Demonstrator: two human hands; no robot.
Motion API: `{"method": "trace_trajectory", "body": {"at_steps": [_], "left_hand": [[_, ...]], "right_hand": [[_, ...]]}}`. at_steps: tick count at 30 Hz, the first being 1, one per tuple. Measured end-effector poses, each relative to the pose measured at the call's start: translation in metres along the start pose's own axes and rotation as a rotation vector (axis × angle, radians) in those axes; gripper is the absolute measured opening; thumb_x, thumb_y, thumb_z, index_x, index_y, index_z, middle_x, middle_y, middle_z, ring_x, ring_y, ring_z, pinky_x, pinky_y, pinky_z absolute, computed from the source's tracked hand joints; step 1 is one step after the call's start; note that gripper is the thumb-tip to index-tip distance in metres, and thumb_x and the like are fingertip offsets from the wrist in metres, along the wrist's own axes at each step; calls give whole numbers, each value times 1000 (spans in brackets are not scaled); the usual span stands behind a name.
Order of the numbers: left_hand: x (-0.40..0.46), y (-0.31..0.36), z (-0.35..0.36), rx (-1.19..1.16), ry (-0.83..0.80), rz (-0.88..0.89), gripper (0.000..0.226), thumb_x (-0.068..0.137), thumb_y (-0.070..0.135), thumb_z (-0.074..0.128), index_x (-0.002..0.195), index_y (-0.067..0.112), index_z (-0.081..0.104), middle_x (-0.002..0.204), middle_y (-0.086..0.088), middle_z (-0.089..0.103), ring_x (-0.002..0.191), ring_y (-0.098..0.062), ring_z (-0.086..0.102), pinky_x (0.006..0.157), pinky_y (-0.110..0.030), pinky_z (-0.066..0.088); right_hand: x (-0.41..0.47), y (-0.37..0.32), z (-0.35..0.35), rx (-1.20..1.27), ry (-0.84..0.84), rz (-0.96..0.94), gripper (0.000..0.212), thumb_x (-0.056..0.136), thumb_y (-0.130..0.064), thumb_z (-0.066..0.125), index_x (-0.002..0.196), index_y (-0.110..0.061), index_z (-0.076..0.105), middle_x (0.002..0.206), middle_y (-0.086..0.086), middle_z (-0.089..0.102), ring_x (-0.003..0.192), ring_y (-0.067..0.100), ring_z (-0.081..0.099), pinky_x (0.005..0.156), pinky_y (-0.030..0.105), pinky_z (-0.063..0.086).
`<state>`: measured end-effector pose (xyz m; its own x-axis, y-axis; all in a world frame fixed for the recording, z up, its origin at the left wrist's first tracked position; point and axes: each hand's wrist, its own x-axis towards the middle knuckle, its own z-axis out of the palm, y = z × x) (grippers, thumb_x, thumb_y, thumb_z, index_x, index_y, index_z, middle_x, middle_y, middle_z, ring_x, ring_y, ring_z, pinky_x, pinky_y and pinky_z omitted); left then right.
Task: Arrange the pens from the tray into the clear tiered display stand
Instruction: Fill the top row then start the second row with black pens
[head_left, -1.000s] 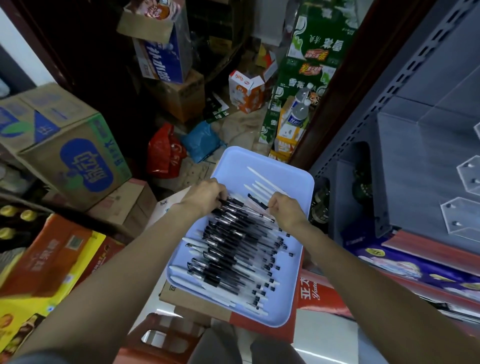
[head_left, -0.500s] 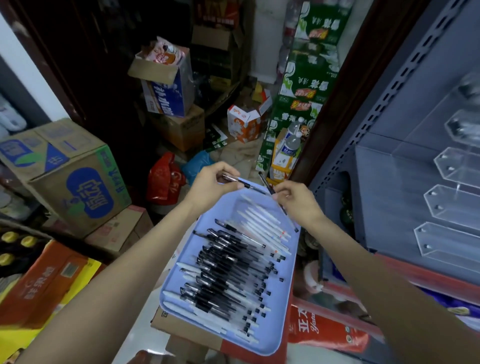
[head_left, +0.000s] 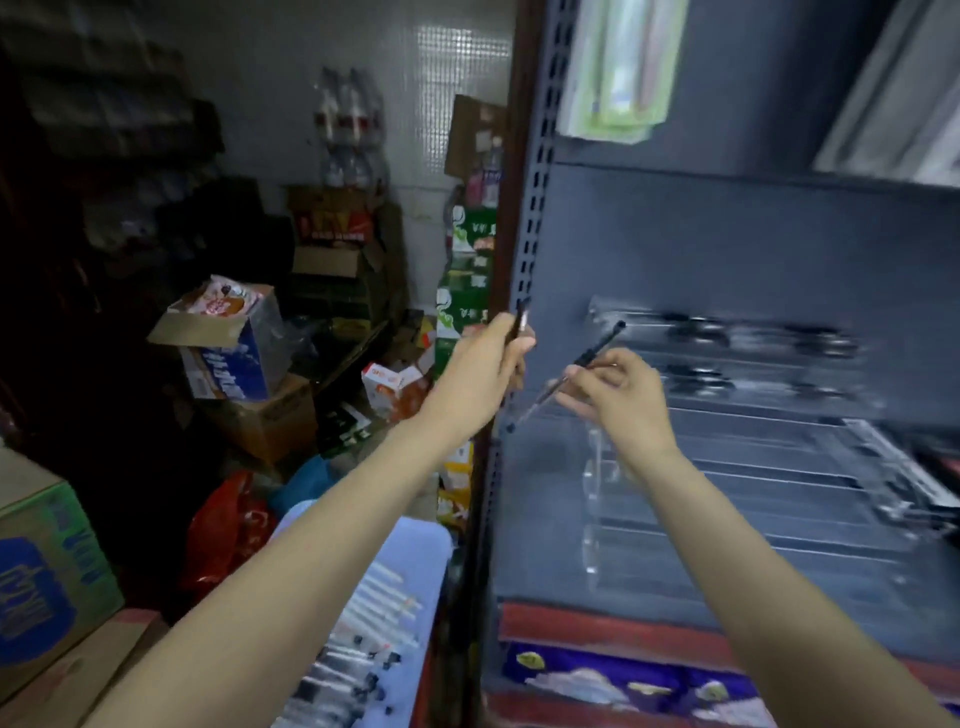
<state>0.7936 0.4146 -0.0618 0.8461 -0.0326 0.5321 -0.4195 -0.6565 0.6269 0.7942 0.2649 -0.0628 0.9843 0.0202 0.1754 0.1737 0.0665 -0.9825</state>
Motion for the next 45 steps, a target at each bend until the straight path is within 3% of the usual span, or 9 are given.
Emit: {"method": "trace_trajectory", "body": {"at_steps": [4,8,11,15,18,24,36,41,45], "left_hand": [[33,53,62,113,-112,145,23,98,26,44,87,9,54,74,4,47,72,-16,45,64,-25,25],[54,88,114,126,-249,139,17,88,31,62,94,15,58,87,0,65,84,-20,59,74,-34,45],[66,111,145,144,-264,165,8,85,22,66,91,17,63,83,6,66,81,-17,60,71,-29,44],[77,124,172,170,-178,116,2,85,23,66,85,24,65,80,7,65,76,-14,60,71,-30,47],[81,126,181,231,-178,54,3,86,22,65,87,20,67,84,0,69,80,-18,62,75,-34,50],[86,132,193,387,-195,-9,9,89,19,61,93,15,68,89,-3,67,81,-20,57,68,-29,40],[98,142,210,482,-355,19,13,93,20,56,97,16,68,81,-2,57,80,-23,54,68,-31,42],[101,138,213,366,-372,41,14,92,24,54,89,12,59,86,-4,56,91,-24,54,70,-27,35],[98,139,216,331,-462,148,37,99,17,35,134,6,43,109,-4,40,104,-16,41,88,-17,28]], "right_hand": [[12,-17,-85,138,87,-55,15,89,7,55,84,-6,48,78,11,61,65,9,69,64,17,57],[24,-23,-161,225,136,-100,16,89,4,57,84,-8,48,84,11,63,79,16,68,71,17,56],[32,-23,-205,194,141,-97,9,89,0,59,90,-4,51,86,11,65,82,19,68,74,19,57],[49,-16,-255,-253,240,-81,27,83,-18,70,104,-8,57,92,6,68,90,24,67,86,35,55],[58,-15,-285,-509,304,-88,46,82,-23,72,120,-7,52,106,5,62,98,19,61,90,32,49],[69,-8,-307,-718,216,-45,56,85,-22,69,133,-5,45,127,13,54,117,23,53,96,30,42],[72,-2,-315,-707,62,-25,44,86,-8,65,128,-12,54,116,5,65,94,13,57,85,23,41],[74,1,-316,-694,57,-11,46,87,-7,63,131,-11,51,117,7,65,102,19,62,87,25,44],[74,2,-316,-697,48,-3,46,88,-8,63,131,-12,50,118,7,64,103,19,61,88,25,43]]}}
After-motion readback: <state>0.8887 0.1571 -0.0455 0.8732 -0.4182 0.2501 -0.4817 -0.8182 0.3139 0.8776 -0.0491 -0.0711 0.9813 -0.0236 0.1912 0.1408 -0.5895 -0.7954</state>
